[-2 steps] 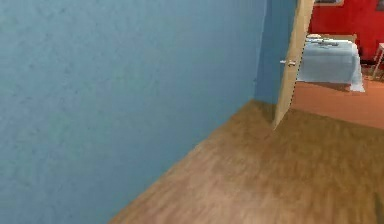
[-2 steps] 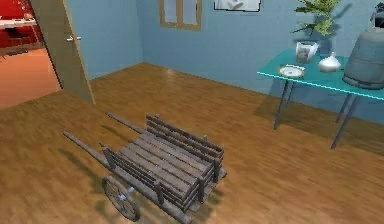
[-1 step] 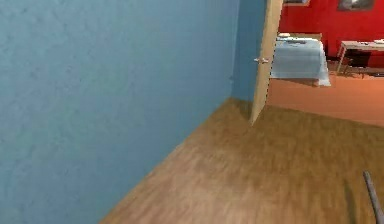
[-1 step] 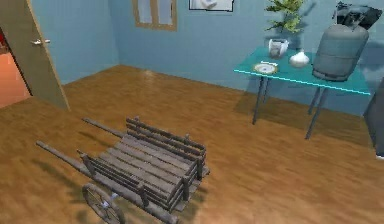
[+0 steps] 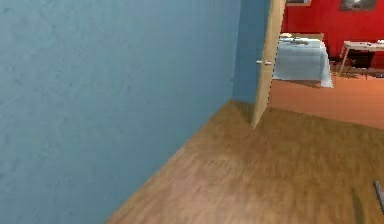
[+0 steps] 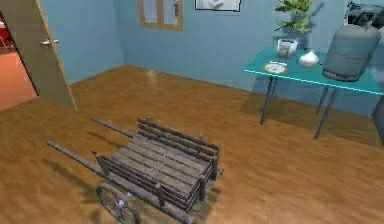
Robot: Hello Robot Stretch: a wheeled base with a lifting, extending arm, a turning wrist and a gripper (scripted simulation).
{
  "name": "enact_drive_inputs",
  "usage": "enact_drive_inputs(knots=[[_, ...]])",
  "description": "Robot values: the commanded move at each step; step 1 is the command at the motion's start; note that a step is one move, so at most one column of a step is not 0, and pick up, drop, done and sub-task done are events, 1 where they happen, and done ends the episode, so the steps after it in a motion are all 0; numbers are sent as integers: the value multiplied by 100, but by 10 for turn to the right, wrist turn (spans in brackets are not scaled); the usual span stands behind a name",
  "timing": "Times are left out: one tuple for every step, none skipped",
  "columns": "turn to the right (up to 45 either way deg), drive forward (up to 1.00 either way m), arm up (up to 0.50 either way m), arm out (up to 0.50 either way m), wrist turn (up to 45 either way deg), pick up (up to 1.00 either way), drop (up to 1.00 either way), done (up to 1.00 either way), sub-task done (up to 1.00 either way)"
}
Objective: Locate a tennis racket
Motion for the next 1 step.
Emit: enact_drive_inputs(knots=[[270, 0, 0, 0, 0, 0, 0, 0, 0]])
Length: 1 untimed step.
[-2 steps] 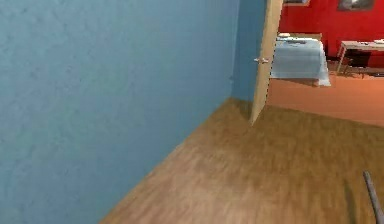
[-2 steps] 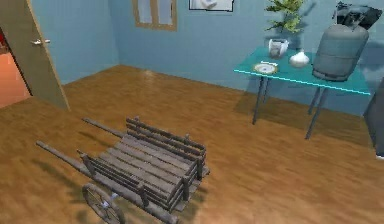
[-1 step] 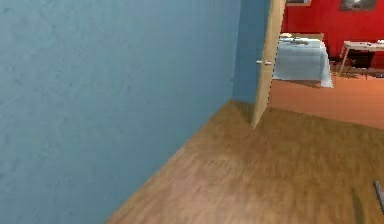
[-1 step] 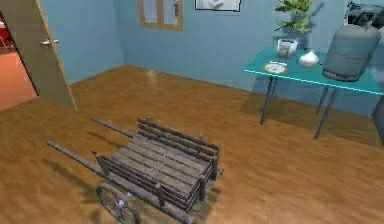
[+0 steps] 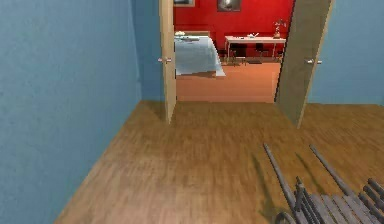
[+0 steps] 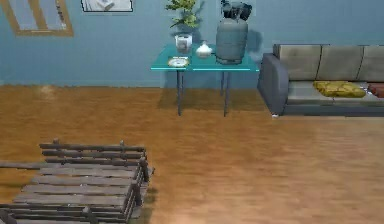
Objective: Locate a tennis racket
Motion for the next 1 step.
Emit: enact_drive_inputs(knots=[[0, 100, 0, 0, 0, 0, 0, 0, 0]])
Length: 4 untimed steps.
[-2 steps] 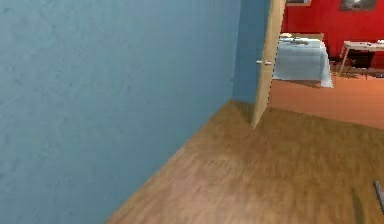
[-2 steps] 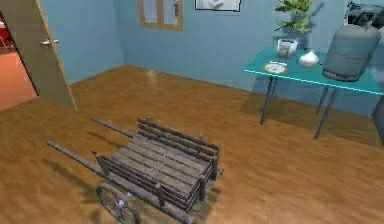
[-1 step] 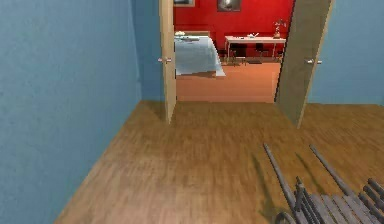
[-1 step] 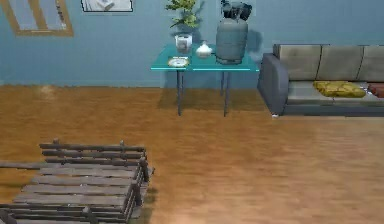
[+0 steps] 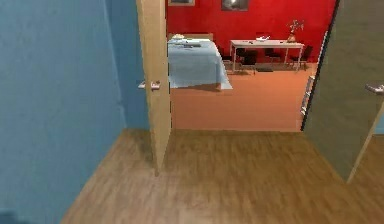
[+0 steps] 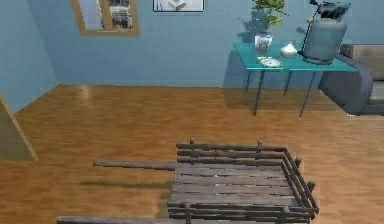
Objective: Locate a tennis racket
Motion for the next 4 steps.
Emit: enact_drive_inputs(knots=[[30, 0, 0, 0, 0, 0, 0, 0, 0], [60, 0, 0, 0, 0, 0, 0, 0, 0], [0, 100, 0, 0, 0, 0, 0, 0, 0], [210, 0, 0, 0, 0, 0, 0, 0, 0]])
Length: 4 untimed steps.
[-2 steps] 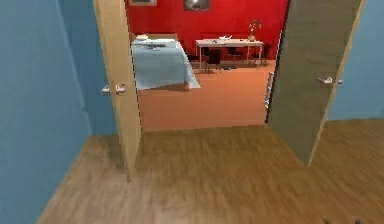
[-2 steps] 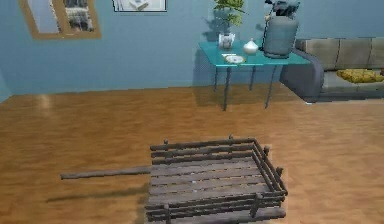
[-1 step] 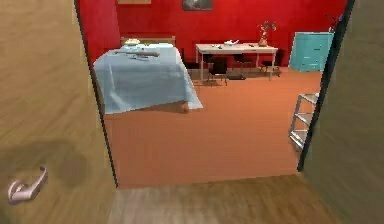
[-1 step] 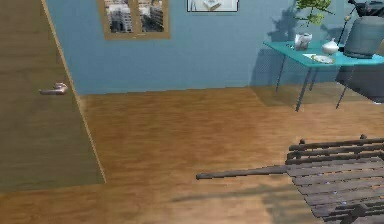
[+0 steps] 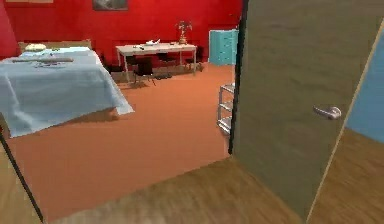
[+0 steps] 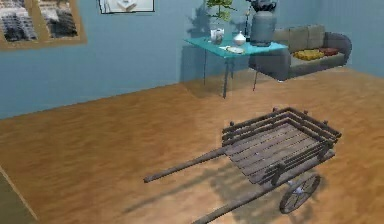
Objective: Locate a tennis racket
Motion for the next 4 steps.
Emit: enact_drive_inputs(knots=[[0, 5, 0, 0, 0, 0, 0, 0, 0], [-450, 0, 0, 0, 0, 0, 0, 0, 0], [-450, 0, 0, 0, 0, 0, 0, 0, 0], [-150, 0, 0, 0, 0, 0, 0, 0, 0]])
